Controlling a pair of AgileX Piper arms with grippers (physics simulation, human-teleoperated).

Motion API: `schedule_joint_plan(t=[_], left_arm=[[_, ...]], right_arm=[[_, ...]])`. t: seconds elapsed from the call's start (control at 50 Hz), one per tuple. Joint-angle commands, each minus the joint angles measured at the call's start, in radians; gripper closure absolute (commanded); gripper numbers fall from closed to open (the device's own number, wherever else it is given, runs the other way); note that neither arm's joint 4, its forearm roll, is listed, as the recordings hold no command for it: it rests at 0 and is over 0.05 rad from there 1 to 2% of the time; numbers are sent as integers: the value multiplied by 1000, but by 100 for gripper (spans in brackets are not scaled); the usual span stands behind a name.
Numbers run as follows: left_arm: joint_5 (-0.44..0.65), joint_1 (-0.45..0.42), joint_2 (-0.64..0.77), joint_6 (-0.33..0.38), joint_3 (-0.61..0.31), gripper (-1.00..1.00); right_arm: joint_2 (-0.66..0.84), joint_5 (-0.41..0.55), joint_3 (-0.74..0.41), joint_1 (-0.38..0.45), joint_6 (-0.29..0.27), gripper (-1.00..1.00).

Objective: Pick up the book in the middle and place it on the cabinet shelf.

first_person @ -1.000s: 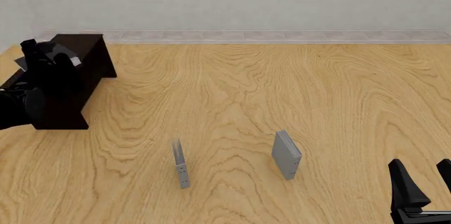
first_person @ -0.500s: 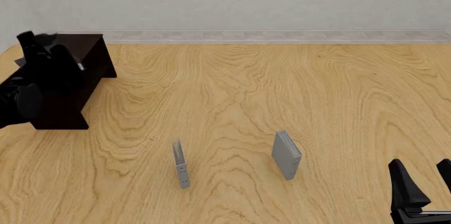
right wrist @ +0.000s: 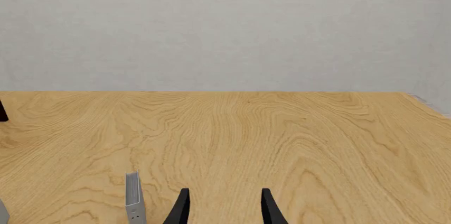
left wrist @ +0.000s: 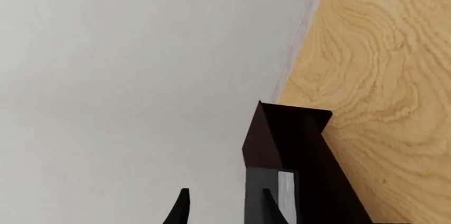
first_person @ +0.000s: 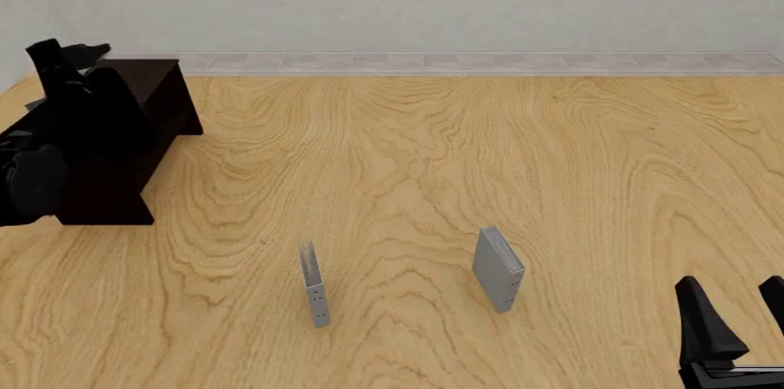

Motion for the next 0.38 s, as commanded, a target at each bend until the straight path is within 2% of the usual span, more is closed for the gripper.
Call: schedule_joint_plan(t=[0.02,0.08,0.1,0.14,0.16,0.24,0.28,0.32,0.36,0.38], left_arm=[[6,-40,-56,-30,37,-100],[4,-47,-63,-47,42,-100],[10,-56,-77,-82,35,-100],[6,-65,-83,-101,41,-100],[9,-68,-92,-145,27,-100],[4,-87,-109,-195,36,-100],[-11,-93,-125,-240,31,-100],[-35,-119,-141,-266,59,-100],[-73,-109,-117,-257,72,-100],[-88,-126,-137,-289,87,-100]], right_arm=[[0,0,0,0,0,-100],[0,0,0,0,0,-100],[0,0,0,0,0,-100],[0,0,0,0,0,-100],[0,0,0,0,0,-100],[0,0,0,0,0,-100],[0,0,0,0,0,-100],[0,0,0,0,0,-100],[0,0,0,0,0,-100],[0,0,0,0,0,-100]])
